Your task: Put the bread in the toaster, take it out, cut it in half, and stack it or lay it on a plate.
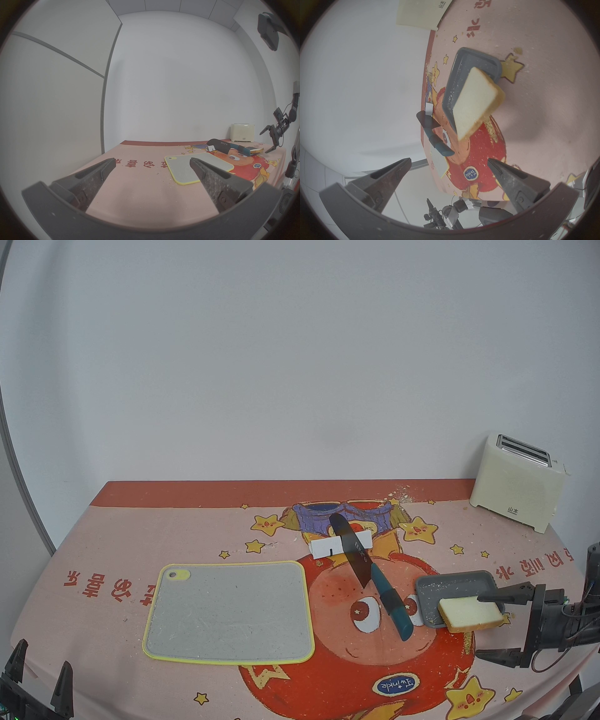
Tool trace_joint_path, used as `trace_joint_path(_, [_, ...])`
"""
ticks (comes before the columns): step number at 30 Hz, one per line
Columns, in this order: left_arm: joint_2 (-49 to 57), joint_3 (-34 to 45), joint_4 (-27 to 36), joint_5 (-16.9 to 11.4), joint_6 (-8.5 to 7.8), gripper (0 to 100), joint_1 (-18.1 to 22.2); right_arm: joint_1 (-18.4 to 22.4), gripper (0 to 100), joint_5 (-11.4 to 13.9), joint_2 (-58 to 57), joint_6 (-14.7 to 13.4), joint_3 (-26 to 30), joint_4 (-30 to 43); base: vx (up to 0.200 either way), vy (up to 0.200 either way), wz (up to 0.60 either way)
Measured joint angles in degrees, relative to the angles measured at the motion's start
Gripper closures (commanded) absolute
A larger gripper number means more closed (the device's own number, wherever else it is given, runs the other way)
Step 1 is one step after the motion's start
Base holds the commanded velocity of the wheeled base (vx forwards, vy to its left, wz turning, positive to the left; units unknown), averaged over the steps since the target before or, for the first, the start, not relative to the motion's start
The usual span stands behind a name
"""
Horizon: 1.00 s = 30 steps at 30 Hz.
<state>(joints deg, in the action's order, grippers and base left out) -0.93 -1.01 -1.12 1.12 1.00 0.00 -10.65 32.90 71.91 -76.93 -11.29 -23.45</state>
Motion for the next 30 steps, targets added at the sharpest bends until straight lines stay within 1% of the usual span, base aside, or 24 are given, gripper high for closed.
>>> trace_joint_path(6, [0.0, 0.0, 0.0, 0.0, 0.0, 0, -0.05, 1.37, 0, -0.04, 5.16, 0.02, 0.93, -5.89, 0.0, 0.0, 0.0])
trace_joint_path(12, [0.0, 0.0, 0.0, 0.0, 0.0, 0, 0.0, 4.18, 0, -0.04, 9.09, 0.18, 1.16, -9.39, 0.0, 0.0, 0.0])
trace_joint_path(22, [0.0, 0.0, 0.0, 0.0, 0.0, 0, 0.0, 5.75, 0, -0.04, 11.19, 0.22, -0.04, -9.74, 0.0, 0.0, 0.0])
trace_joint_path(30, [0.0, 0.0, 0.0, 0.0, -0.02, 0, -0.05, 6.02, 0, -0.06, 12.07, 0.27, -1.55, -9.76, 0.0, 0.0, 0.0])
